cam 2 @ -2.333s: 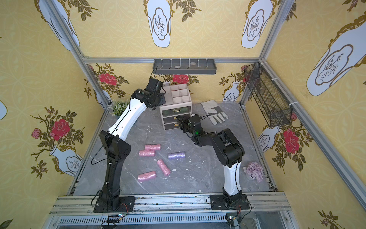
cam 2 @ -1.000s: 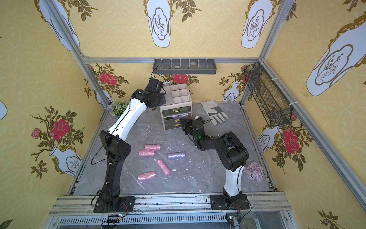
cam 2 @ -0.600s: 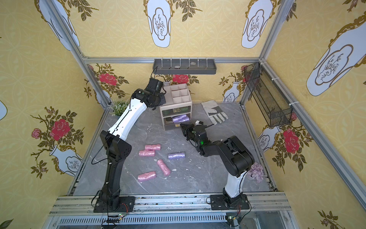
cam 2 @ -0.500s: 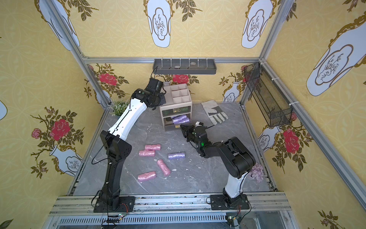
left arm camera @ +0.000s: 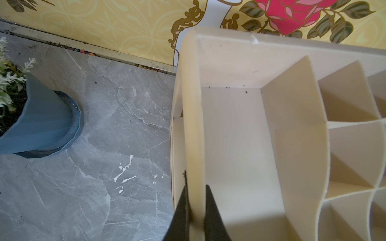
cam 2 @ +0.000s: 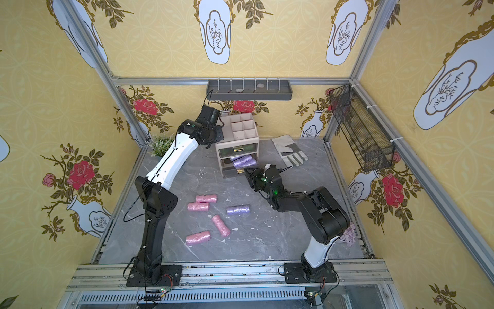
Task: Sort the rolls of trash bags by color and place them into the drawer
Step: Open the drawer in the storage box, then pick up the roll of trash bags from the center of the board.
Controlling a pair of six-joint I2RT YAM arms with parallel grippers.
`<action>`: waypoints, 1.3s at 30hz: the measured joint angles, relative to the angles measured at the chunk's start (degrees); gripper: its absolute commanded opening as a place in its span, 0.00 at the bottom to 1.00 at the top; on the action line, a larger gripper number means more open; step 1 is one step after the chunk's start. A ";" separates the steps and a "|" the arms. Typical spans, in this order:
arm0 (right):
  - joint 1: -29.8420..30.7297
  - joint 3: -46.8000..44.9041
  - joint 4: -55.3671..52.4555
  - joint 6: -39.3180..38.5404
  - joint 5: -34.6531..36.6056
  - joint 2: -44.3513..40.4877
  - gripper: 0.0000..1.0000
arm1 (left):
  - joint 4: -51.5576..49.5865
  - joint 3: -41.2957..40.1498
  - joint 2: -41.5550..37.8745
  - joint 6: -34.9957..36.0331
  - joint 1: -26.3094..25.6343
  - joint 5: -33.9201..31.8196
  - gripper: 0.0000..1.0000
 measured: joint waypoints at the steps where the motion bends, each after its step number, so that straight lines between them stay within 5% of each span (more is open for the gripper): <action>1: -0.13 0.02 -1.01 -0.59 -0.28 -0.76 0.46 | 0.33 -0.81 -0.48 -0.02 0.00 0.04 0.20; 7: -2.12 1.49 -10.56 -5.53 -2.75 -9.01 0.49 | 0.57 -7.21 -5.20 -0.02 0.00 0.61 0.33; 20: -6.05 19.19 -55.34 -30.49 -5.33 -25.29 0.50 | 7.80 -21.53 -19.39 2.62 0.20 -0.22 0.44; 28: 4.81 37.70 -83.45 -50.66 1.92 -16.20 0.51 | 15.17 -42.62 -40.30 6.51 0.35 -2.82 0.46; 39: 16.94 37.33 -94.38 -69.72 4.85 -3.10 0.62 | 16.04 -65.68 -62.10 7.89 2.08 -4.50 0.46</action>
